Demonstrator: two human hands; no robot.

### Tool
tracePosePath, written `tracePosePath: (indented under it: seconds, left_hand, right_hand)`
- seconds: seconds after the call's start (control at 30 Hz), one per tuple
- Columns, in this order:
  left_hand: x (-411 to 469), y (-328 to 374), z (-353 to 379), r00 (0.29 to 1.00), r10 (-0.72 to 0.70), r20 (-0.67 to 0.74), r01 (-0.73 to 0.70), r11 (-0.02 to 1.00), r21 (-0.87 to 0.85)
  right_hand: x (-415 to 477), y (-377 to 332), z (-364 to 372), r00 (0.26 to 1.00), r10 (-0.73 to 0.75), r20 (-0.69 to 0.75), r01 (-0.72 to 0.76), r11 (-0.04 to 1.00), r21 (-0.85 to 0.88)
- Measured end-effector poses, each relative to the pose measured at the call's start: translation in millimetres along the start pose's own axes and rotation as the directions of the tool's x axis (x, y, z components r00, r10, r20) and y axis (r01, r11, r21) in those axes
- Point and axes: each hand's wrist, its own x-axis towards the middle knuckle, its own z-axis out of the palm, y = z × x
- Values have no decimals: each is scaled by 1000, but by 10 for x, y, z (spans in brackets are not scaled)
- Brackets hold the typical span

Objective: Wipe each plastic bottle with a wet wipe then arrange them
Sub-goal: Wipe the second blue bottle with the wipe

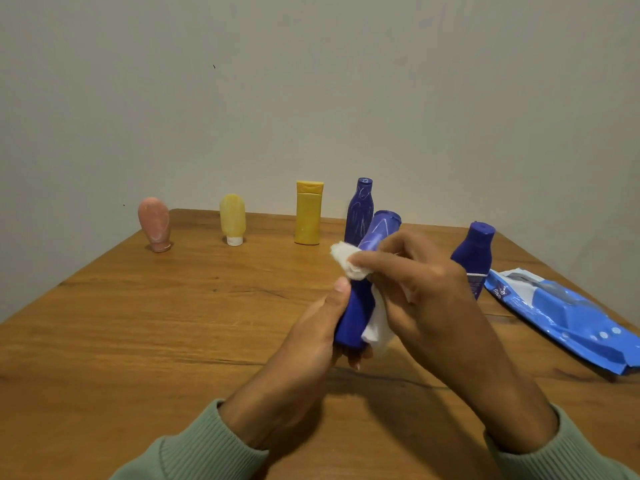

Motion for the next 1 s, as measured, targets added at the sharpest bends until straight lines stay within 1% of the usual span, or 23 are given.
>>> tracePosePath:
  seconds: [0.07, 0.1, 0.13, 0.23, 0.27, 0.33, 0.4, 0.47, 0.53, 0.57, 0.67, 0.73, 0.8, 0.87, 0.9, 0.93, 1.0]
  left_hand:
    - [11, 8, 2, 1000, 23, -15, -22, 999, 50]
    - [21, 5, -5, 1000, 25, -5, -24, 995, 92]
    - [29, 3, -8, 1000, 23, 17, -26, 989, 145]
    - [36, -21, -24, 998, 23, 59, -36, 974, 224]
    - [38, -26, -29, 998, 13, 59, -26, 974, 225]
    - [13, -5, -28, 999, -10, 48, 0, 980, 197]
    - [-8, 19, -21, 999, -15, 47, 8, 988, 156]
    - [2, 24, -14, 1000, 9, 22, -13, 989, 150]
    - [27, 12, -22, 1000, 29, -7, -27, 987, 159]
    - [29, 17, -21, 999, 34, -8, -32, 988, 150]
    - [-1, 61, -9, 1000, -10, -7, 11, 998, 69]
    - [-20, 69, 8, 998, -54, -11, 53, 998, -32]
    - [-4, 74, 10, 997, -76, 6, 76, 980, -182]
    - [16, 108, -3, 996, -77, 52, 90, 941, -327]
    - [21, 119, -13, 993, -87, 78, 110, 923, -369]
    - [19, 130, -18, 989, -98, 112, 135, 910, -392]
    - [4, 148, -17, 978, -120, 170, 180, 895, -407]
  right_hand:
    - [0, -23, -9, 994, -14, 111, 14, 1000, 3]
    - [10, -26, -18, 990, -2, 139, 2, 1000, -1]
    - [20, -33, -29, 991, 16, 135, -13, 1000, -20]
    - [38, -9, -37, 999, 35, -18, -38, 985, -170]
    - [37, -1, -33, 997, 43, -57, -54, 975, -216]
    - [24, 17, -5, 996, 57, -65, -70, 974, -216]
    - [20, 10, 19, 1000, 25, -1, -24, 989, -143]
    - [18, -15, 32, 996, -44, 71, 53, 991, -125]
    - [19, -20, 42, 994, -76, 78, 87, 985, -150]
    - [23, -6, 51, 997, -68, 48, 75, 984, -161]
    - [33, 51, 66, 993, -15, -121, -4, 987, -159]
    - [24, 69, 76, 981, 32, -191, -45, 997, -62]
    - [13, 55, 77, 988, 54, -142, -43, 996, 75]
    - [12, 27, 67, 998, 25, -59, -16, 990, 143]
    - [22, 23, 59, 999, 12, -45, -4, 986, 166]
    - [35, 24, 42, 998, 18, -61, -6, 981, 194]
    - [55, 52, 2, 984, 77, -160, -35, 967, 252]
